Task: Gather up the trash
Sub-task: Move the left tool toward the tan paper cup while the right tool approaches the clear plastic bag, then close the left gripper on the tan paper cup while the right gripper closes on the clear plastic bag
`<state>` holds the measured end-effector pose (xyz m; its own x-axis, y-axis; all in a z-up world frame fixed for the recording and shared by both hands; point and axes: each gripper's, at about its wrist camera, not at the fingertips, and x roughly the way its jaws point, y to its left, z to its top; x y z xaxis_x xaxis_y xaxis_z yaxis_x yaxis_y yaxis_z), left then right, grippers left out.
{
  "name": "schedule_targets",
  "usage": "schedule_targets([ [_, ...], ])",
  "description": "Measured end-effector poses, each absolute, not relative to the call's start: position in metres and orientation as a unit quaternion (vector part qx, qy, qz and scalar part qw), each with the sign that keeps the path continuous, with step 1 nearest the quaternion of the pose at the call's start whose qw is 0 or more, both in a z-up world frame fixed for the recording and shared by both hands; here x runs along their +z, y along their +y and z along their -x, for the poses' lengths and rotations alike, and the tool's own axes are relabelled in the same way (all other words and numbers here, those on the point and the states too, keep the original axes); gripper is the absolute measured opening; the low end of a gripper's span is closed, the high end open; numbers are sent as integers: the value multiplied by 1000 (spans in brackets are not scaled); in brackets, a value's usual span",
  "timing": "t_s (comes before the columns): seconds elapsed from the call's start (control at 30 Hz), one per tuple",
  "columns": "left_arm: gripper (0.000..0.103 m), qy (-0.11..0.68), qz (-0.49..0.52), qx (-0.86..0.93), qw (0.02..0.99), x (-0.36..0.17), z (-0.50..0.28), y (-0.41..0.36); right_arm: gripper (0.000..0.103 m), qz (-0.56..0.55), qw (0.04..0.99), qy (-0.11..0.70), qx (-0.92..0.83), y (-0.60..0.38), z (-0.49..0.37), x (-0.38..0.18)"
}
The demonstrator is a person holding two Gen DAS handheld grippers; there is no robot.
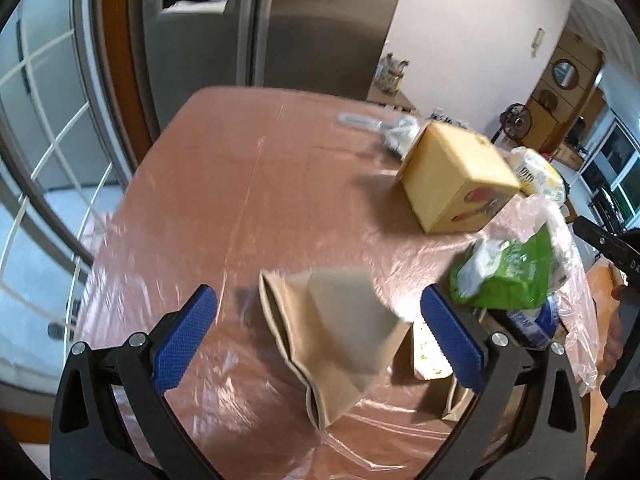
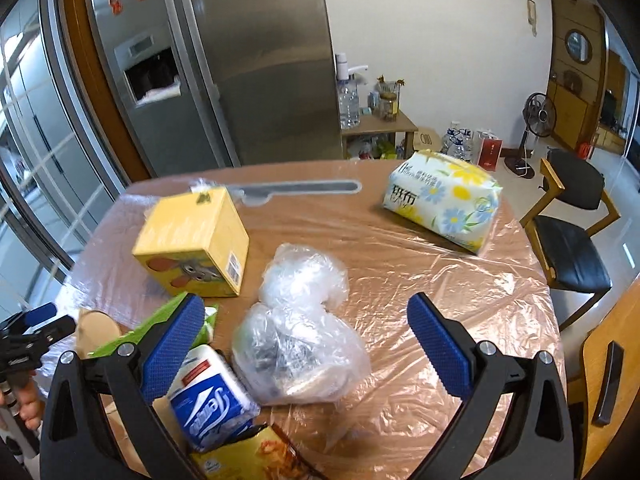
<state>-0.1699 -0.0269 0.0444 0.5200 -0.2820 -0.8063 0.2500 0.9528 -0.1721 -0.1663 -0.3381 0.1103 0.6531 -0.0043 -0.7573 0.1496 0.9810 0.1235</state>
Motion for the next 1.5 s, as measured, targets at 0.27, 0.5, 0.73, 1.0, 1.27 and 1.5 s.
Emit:
schedule_targets([
  [0.27,101,478,19,-151,865,31,181,-33,99,-106,891,438,-46,-339,145,96],
  [0.5,101,480,11,-149,865,33,183,-35,99,-112,884,450,-54,-341,147,90],
  [0.73,101,494,20,-148,856,25,182,-37,99,-119,875,465,-60,-344,143,81],
  [1.0,101,511,36,-146,846,12,175,-37,98,-135,862,485,-56,-346,134,66],
  [1.27,81,505,21,-159,848,15,176,-42,67,-183,848,498,-8,-349,134,54],
  [1.5,77,487,21,-169,856,28,180,-36,59,-166,862,478,-8,-349,140,68],
])
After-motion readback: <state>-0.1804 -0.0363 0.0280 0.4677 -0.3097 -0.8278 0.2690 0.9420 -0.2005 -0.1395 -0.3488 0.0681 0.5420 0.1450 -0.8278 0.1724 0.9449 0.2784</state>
